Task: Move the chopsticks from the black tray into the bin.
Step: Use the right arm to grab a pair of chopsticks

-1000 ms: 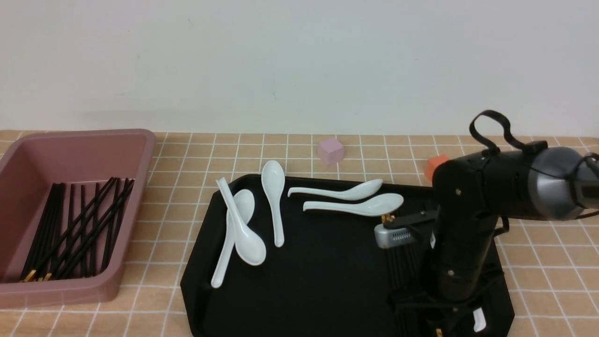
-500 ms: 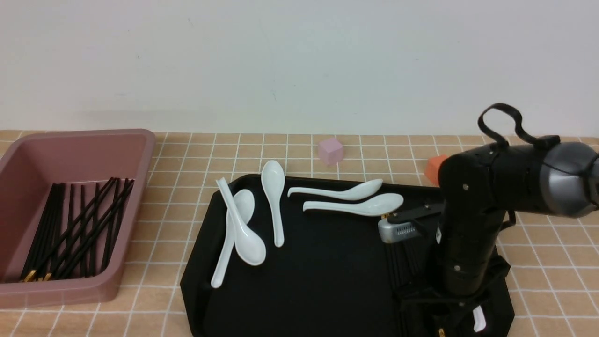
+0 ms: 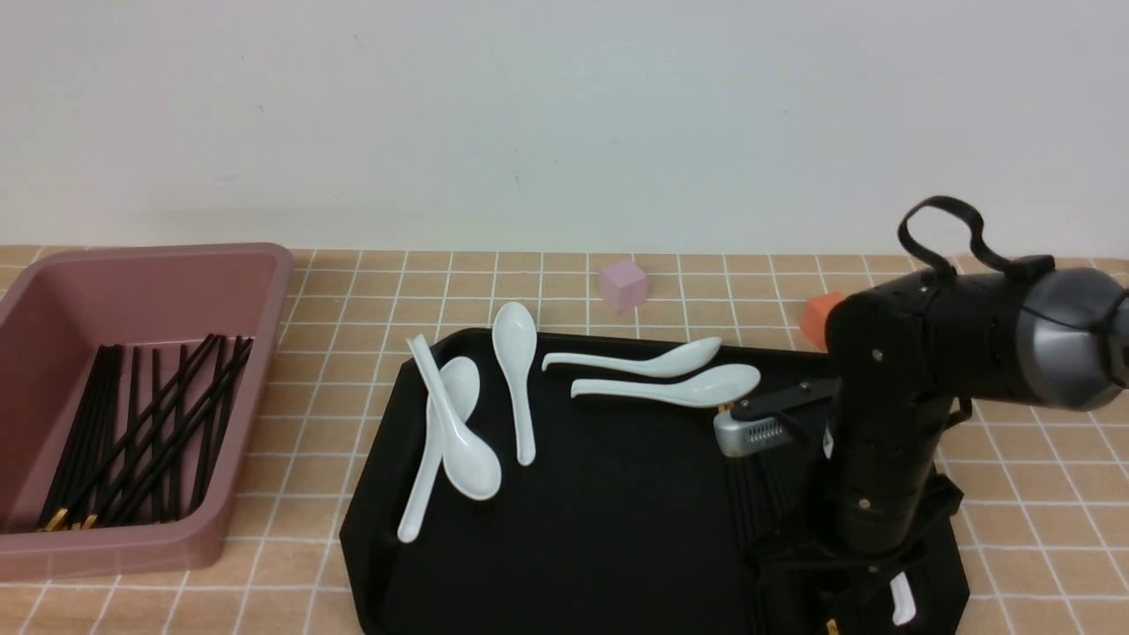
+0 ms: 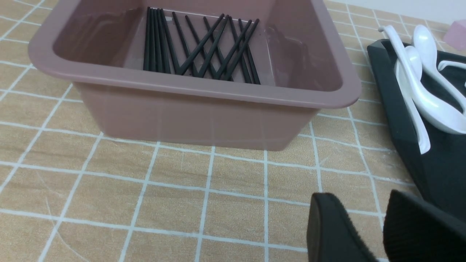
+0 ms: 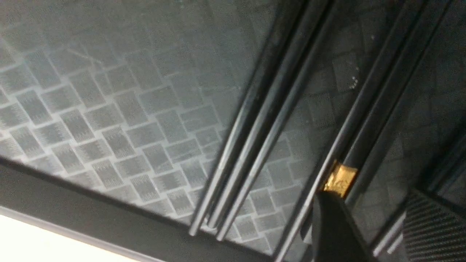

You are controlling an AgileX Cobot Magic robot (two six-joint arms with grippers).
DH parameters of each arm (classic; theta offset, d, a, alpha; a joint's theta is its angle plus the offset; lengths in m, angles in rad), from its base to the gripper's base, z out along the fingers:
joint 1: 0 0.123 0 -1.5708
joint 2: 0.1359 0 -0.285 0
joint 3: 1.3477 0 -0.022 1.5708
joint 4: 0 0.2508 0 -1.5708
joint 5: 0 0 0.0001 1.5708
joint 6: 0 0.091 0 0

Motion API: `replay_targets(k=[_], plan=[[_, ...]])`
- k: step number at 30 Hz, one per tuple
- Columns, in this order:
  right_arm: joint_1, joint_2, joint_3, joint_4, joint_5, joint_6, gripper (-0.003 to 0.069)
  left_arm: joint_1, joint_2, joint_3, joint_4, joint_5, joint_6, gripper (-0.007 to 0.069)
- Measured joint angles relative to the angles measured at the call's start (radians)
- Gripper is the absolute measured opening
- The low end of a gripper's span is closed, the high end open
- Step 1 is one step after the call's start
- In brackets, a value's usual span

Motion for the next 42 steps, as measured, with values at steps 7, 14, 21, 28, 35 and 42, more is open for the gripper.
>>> replay_targets(k=[7,14,21,28,35,42], plan=[[0.0,0.033,-0.006,0.018,-0.006,0.001,0.0294,0.0,0.0,0.0,0.0,0.0,0.0,0.0239],[0.0,0.033,-0.006,0.01,0.0,0.001,0.028,0.0,0.0,0.0,0.0,0.0,0.0,0.0239],[0.0,0.033,-0.006,-0.017,0.013,-0.007,0.0225,0.0,0.0,0.0,0.0,0.0,0.0,0.0239],[0.0,0.033,-0.006,-0.015,0.013,-0.015,0.022,0.0,0.0,0.0,0.0,0.0,0.0,0.0239],[0.0,0.04,-0.006,0.035,-0.018,-0.015,0.0253,0.0,0.0,0.0,0.0,0.0,0.0,0.0239],[0.0,0.04,-0.008,0.05,-0.02,-0.015,0.029,0.0,0.0,0.0,0.0,0.0,0.0,0.0239]])
